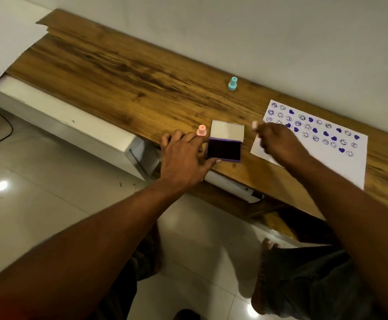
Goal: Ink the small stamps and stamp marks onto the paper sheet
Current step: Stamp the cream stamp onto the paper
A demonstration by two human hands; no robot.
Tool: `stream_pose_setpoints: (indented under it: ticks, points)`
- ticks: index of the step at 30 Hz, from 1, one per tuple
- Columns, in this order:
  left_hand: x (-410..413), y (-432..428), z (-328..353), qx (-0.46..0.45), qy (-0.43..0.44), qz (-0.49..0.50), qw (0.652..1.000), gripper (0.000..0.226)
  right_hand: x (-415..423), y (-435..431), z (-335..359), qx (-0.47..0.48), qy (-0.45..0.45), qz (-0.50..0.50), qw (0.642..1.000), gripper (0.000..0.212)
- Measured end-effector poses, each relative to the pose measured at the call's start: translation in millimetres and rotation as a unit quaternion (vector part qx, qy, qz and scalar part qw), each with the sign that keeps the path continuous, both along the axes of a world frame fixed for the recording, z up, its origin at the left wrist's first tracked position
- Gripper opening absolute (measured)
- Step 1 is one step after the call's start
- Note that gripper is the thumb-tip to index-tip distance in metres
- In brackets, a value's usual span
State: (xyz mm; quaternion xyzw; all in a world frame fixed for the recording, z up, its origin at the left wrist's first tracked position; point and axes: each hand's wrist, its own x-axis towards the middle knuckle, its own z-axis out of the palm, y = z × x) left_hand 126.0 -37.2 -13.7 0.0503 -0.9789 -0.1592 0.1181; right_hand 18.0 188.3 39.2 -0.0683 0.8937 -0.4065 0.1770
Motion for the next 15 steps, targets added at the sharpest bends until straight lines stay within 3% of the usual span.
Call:
stream_pose_setpoints:
  ticks: [3,7,10,13,15]
  points:
    - [-1.0,12.1,6.6,-0.001,0.042,-0.026,0.999,0.065,-5.3,56.0,10.8,-0.151,-0.117,-0.15,0.97,0.037]
    - [-16.4,51.5,18.1,0.001,0.08,-0.086,0.993,0.06,-16.1,114.0,24.4,-0.18,-0.09,-0.243,0.949,0.035]
    - [-32.0,99.6,22.1,0.0,0.075,-0.148,0.986,0.061,-19.6,160.1,30.2,-0.222,-0.071,-0.274,0.933,0.023]
    - [-42.5,142.0,19.4,-0.01,0.045,-0.21,0.977,0.066,-28.6,201.7,31.8,-0.207,-0.024,-0.306,0.929,0.024]
    - [-51.2,164.2,15.6,-0.022,0.021,-0.247,0.969,0.071,-32.7,226.1,24.2,-0.128,0.035,-0.292,0.947,0.033]
